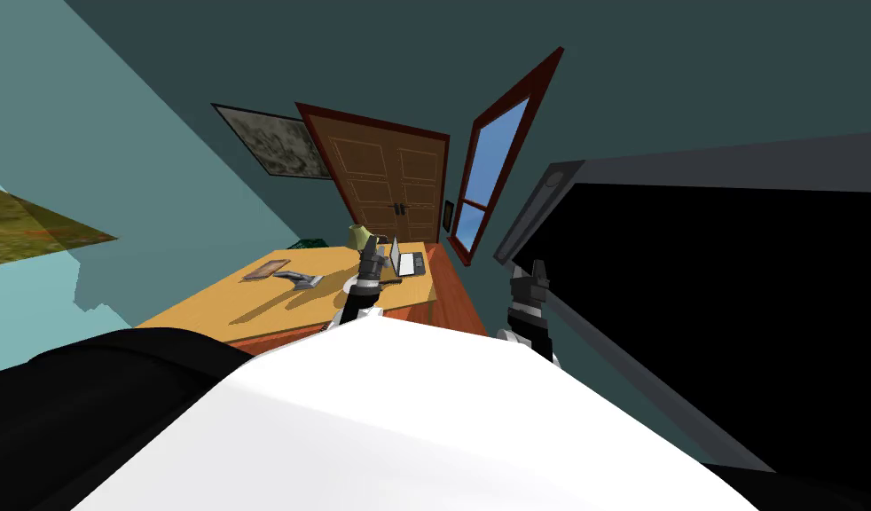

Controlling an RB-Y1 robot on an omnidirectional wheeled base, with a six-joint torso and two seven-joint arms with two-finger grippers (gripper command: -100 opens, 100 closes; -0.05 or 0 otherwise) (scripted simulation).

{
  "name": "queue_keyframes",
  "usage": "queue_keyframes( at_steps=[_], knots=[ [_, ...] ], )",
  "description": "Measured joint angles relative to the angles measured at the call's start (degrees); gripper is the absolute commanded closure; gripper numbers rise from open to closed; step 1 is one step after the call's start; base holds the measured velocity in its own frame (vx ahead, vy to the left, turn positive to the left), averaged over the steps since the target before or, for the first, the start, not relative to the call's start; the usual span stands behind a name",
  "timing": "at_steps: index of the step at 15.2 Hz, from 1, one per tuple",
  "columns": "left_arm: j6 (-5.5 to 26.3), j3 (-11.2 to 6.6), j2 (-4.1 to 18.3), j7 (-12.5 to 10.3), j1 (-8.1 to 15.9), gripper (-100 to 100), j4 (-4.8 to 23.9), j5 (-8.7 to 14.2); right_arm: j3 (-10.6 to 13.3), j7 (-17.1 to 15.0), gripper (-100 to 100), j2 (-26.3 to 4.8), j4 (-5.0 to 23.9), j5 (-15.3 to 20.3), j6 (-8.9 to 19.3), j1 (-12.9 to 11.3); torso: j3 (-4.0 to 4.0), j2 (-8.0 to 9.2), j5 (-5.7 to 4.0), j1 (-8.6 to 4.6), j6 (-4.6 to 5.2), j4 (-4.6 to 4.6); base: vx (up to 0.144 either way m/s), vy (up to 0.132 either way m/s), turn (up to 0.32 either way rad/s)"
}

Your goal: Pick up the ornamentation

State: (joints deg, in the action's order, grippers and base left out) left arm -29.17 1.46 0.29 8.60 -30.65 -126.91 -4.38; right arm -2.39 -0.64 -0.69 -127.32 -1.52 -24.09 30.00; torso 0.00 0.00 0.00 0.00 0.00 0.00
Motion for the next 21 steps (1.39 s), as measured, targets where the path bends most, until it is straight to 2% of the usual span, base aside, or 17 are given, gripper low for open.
queue_keyframes(
  at_steps=[5, 9, 17, 19, 21],
  knots=[
    [1.5, -0.33, 4.9, -0.2, -0.5, -100, 1.7, 2.9, 0.0, 0.0, 0, 0.0, 0.0, 0.0, 0.0, 0.0, 0.17, 0.30, 0.01, 0.06, 0.02, 0.06, -0.072, 0.006, -0.106],
    [3.1, -0.93, 9.3, -0.8, -1.4, -100, 4.3, 6.7, 0.0, 0.0, 0, 0.0, 0.0, 0.0, 0.0, 0.0, 0.19, 0.32, 0.03, 0.15, 0.01, 0.07, -0.070, 0.023, -0.108],
    [9.1, -2.03, 17.8, -1.9, -2.4, -100, 11.0, 16.1, 0.0, 0.0, 0, 0.0, 0.0, 0.0, 0.0, 0.0, 0.16, 0.27, 0.03, 0.15, 0.03, 0.06, -0.068, 0.017, -0.167],
    [10.8, -2.28, 19.7, -2.3, -3.4, -100, 11.9, 18.6, 0.0, 0.0, 0, 0.0, 0.0, 0.0, 0.0, 0.0, 0.14, 0.25, 0.03, 0.14, 0.03, 0.05, -0.052, 0.011, -0.181],
    [11.8, -2.55, 21.8, -2.9, -3.3, -100, 14.6, 21.2, 0.0, 0.0, 0, 0.0, 0.0, 0.0, 0.0, 0.0, 0.12, 0.21, 0.03, 0.13, 0.04, 0.05, -0.045, 0.007, -0.183]
  ],
)
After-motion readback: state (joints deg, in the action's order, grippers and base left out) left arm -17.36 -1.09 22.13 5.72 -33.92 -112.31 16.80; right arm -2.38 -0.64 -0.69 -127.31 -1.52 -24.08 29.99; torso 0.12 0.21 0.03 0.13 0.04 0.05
